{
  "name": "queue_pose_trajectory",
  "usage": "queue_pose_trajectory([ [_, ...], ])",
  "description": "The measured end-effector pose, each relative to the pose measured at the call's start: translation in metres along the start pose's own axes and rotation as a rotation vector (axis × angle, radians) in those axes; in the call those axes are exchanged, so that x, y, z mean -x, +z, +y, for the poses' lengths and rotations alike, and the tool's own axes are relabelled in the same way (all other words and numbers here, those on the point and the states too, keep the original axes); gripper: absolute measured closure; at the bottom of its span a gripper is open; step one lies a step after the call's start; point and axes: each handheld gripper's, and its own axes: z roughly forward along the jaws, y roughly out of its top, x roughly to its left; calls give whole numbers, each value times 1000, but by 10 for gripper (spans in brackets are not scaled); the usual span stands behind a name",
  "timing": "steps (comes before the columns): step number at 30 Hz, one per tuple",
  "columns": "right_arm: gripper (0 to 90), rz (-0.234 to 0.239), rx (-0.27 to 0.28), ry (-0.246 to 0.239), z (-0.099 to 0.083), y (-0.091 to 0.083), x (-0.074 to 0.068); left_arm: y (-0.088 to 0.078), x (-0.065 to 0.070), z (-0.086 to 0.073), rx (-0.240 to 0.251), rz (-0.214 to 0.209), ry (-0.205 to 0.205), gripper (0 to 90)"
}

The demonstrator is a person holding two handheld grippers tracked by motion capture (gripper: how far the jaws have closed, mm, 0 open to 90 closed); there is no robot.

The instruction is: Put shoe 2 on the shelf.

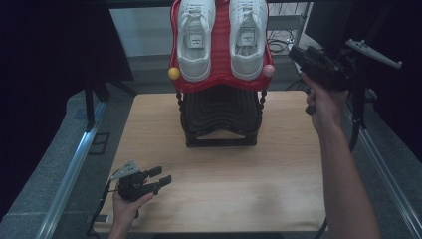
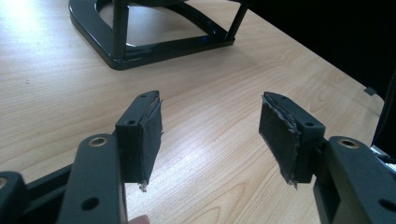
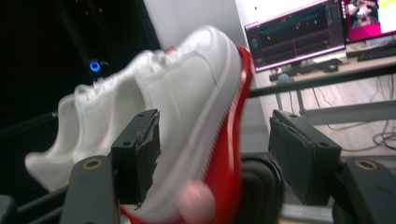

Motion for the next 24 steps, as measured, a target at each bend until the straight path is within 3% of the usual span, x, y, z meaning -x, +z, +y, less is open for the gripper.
queue_pose_trajectory([
  [11,342,-15,-52,-28,-49,-51,22,1,1,0,-5,1,2,397],
  [15,338,-56,-102,-84,-75,-63,29,0,0,-1,-5,3,2,397],
  [17,339,-48,-101,-102,-86,-68,31,-1,0,-1,-4,3,0,397],
  [24,339,-30,-150,-58,-137,-82,43,1,1,-2,-9,3,2,397],
])
